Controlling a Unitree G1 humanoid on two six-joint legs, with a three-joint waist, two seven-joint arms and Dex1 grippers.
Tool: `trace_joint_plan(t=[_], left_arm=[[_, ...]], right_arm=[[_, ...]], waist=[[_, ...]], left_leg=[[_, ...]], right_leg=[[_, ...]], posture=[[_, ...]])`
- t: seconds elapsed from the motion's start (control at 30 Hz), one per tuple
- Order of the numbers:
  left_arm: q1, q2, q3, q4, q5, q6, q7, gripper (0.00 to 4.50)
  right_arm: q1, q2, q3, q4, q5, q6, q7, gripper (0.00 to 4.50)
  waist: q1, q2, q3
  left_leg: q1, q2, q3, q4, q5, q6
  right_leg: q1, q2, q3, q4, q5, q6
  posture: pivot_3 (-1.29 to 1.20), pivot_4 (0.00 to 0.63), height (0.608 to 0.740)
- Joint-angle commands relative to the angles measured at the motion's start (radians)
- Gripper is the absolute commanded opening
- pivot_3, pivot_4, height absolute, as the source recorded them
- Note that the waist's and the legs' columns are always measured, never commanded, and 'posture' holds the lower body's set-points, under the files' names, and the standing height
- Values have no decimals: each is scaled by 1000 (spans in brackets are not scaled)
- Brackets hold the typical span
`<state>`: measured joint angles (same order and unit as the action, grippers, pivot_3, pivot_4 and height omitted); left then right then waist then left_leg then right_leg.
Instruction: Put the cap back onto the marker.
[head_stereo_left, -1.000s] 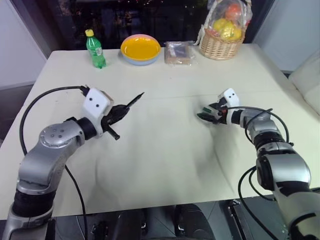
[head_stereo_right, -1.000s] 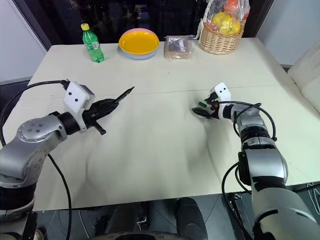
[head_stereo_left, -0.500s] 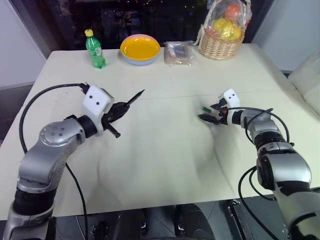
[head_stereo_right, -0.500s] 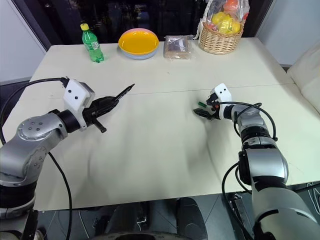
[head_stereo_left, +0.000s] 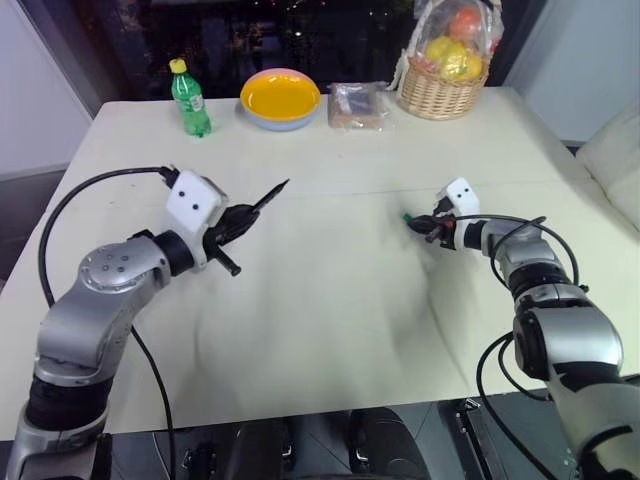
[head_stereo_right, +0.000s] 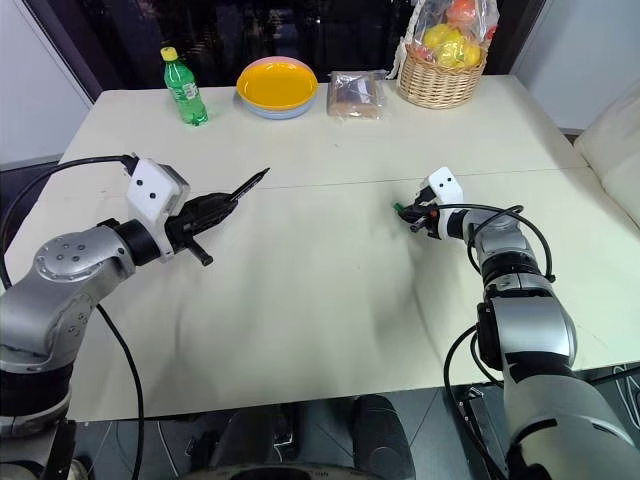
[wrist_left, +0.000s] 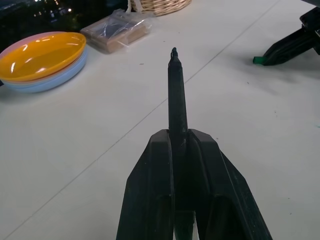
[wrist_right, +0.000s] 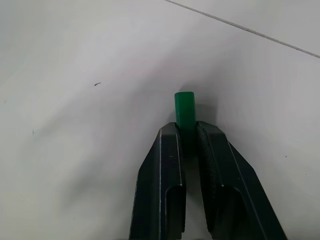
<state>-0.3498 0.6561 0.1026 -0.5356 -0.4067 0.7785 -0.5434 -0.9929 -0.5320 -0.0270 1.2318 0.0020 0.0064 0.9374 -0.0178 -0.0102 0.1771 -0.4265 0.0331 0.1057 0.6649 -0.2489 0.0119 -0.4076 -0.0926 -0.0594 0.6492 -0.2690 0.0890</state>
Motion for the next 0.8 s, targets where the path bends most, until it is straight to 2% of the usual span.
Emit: trace_joint_plan(t=[0.03,0.23,0.37,0.5,0.67,0.8], left_arm=[[-15,7,14,-14,-17,-27,-22,0],[-29,33,-18,66,-39,-129,-172,0],[-76,70,-71,201,-16,-270,-340,0],[-172,66,-122,360,8,-364,-453,0],[-276,50,-183,512,54,-459,-553,0],[-347,33,-226,597,99,-511,-602,0]], right_arm=[[-3,-18,2,-49,-3,-28,30,61],[69,-46,83,-366,-24,-65,155,61],[146,-110,141,-691,-41,-68,227,61],[175,-148,168,-908,-34,-40,257,61],[181,-165,197,-1089,-18,17,287,61],[157,-162,218,-1126,-28,32,285,61]], waist=[[0,0,0],[1,1,0],[4,1,1],[4,1,1],[5,1,1],[6,1,1]], left_leg=[[0,0,0,0,0,0],[0,0,0,0,0,0],[0,0,0,0,0,0],[0,0,0,0,0,0],[0,0,1,0,0,0],[-1,0,1,0,0,0]], right_leg=[[0,0,0,0,0,0],[0,0,0,0,0,0],[-1,0,0,0,0,0],[-1,0,-1,0,0,0],[-1,0,-1,0,0,0],[-1,1,-1,0,0,0]], posture=[[0,150,740],[0,150,740],[0,150,740],[0,150,740],[0,150,740],[0,150,740]])
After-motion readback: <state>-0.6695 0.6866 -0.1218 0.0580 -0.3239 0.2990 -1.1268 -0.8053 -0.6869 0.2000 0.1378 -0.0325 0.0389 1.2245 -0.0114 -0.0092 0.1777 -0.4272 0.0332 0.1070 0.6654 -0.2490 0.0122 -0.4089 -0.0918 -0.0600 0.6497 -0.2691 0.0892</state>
